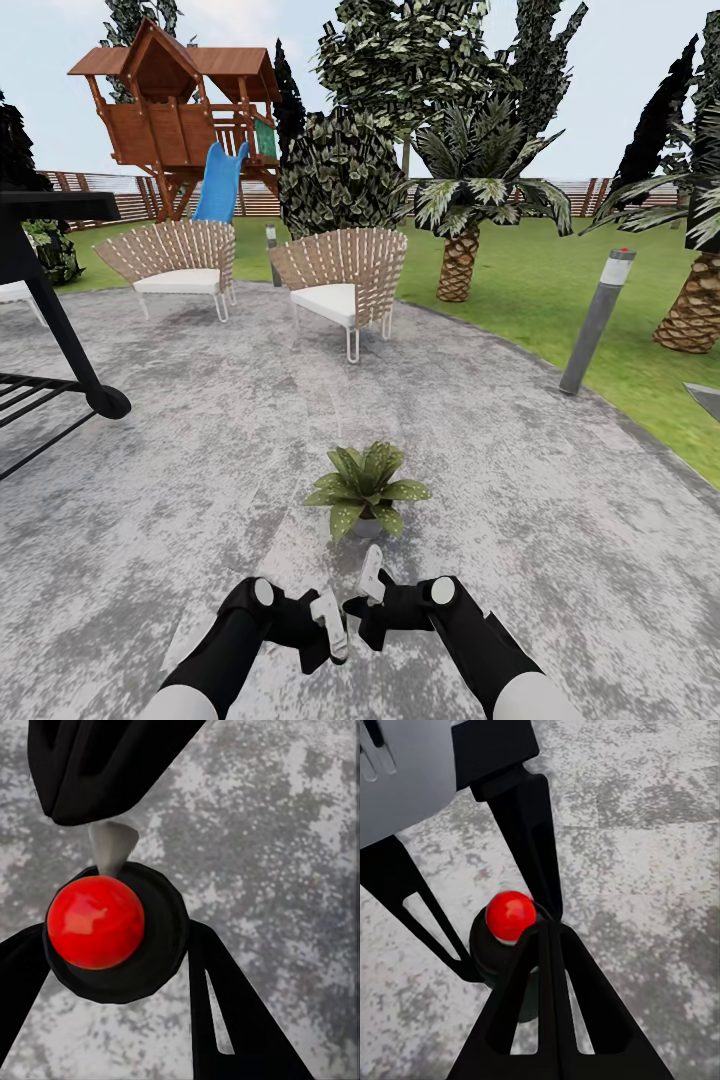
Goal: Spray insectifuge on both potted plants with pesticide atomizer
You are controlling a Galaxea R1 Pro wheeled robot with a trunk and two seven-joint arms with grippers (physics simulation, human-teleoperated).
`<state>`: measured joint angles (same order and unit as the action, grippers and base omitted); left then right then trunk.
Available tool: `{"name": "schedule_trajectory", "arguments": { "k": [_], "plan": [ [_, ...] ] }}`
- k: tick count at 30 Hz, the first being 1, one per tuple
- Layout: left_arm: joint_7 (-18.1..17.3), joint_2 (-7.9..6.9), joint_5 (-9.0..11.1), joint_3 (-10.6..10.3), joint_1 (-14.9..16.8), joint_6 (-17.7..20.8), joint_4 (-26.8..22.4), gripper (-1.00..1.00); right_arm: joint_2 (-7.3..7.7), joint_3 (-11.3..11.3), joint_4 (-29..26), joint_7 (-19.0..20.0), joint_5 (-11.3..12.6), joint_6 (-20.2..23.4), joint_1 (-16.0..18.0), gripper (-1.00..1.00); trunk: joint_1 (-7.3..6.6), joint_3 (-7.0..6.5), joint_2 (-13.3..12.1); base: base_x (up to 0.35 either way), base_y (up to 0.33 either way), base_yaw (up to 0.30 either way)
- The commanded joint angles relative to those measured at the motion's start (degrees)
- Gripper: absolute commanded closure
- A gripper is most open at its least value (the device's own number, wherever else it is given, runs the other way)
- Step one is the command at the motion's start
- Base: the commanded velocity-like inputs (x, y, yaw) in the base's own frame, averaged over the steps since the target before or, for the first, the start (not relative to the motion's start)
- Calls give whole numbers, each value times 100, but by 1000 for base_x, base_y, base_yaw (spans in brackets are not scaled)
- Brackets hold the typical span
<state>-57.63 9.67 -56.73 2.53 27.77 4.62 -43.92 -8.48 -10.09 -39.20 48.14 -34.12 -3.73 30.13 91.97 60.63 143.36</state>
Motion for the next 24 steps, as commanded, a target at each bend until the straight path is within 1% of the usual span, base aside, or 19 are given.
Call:
{"name": "schedule_trajectory", "arguments": {
  "k": [1,8,16,19,22,23,24],
  "plan": [
    [-37,8,-14,26,1,48,-1,100,-3,6,-3,9,-59,-38,2,100,-1,5,2,0,0,0],
    [-30,-5,-7,16,7,48,6,100,-4,4,2,9,-60,-40,2,100,-1,5,2,0,0,0],
    [-29,-114,-66,47,9,63,6,100,3,6,9,11,-63,-40,2,100,-1,5,2,0,0,0],
    [-29,-289,-86,53,9,65,6,100,4,7,19,12,-64,-40,2,100,-1,5,2,0,0,0],
    [-35,-543,-66,68,3,59,6,100,4,7,25,12,-67,-40,2,100,-1,5,2,0,0,0],
    [-36,-607,-54,69,-1,55,6,100,6,7,26,10,-68,-40,2,100,-1,5,2,0,0,0],
    [-37,-714,-41,71,-12,48,6,100,9,7,26,8,-68,-40,2,100,-1,5,2,0,0,0]
  ]
}}
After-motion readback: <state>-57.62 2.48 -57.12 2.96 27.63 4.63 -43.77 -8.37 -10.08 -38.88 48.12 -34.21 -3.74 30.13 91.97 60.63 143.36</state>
